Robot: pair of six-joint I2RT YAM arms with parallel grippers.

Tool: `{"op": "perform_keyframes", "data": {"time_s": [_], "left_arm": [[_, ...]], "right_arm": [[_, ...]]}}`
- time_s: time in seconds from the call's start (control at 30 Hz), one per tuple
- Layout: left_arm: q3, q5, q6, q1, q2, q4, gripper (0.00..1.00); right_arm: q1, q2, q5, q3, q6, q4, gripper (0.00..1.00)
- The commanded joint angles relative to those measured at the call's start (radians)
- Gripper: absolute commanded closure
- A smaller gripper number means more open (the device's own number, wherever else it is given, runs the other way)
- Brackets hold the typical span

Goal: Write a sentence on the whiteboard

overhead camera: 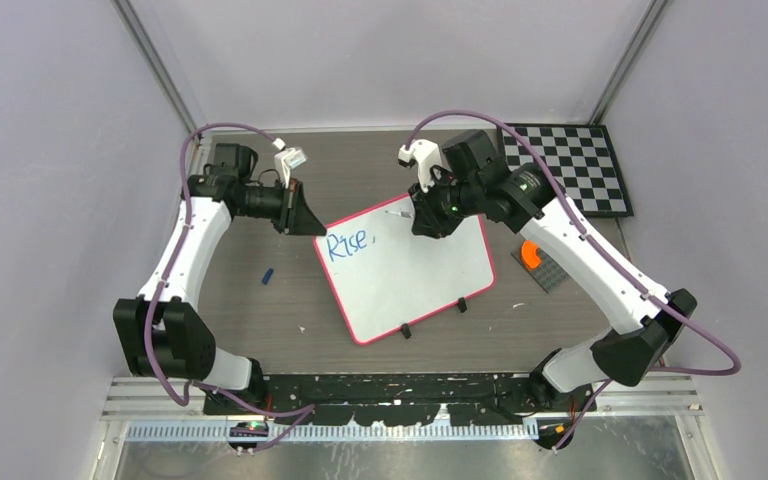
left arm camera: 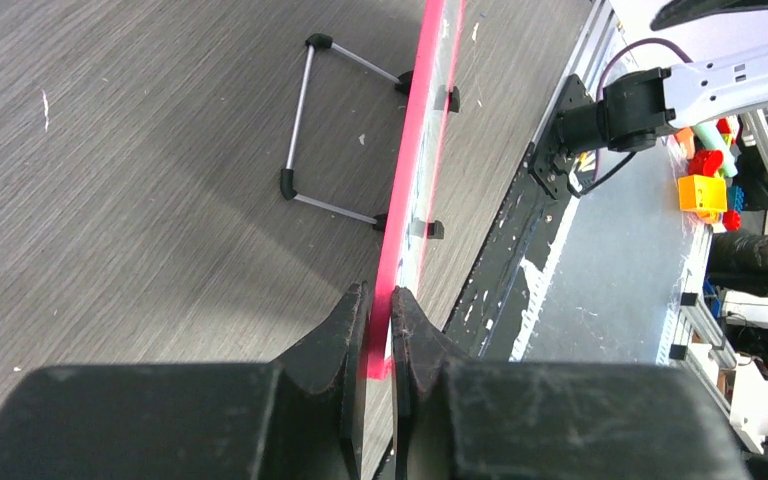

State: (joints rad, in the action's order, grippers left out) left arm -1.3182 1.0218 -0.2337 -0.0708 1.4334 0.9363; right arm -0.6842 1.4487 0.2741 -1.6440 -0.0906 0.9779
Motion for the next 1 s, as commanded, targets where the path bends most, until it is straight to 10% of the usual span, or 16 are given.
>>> {"op": "perform_keyframes", "data": {"time_s": [0.0,0.97], "left_arm": [[-0.035,0.006,-0.041,-0.017,0.017,0.084,1.00],[-0.026,-0.060,-0.053,-0.071,0.010,0.082,1.00]], "right_arm": [[0.006,-0.016,-0.045,0.018,-0.060,-0.047,1.00],[-0.044,0.016,-0.139,0.102,-0.027,-0.121,1.00]]}}
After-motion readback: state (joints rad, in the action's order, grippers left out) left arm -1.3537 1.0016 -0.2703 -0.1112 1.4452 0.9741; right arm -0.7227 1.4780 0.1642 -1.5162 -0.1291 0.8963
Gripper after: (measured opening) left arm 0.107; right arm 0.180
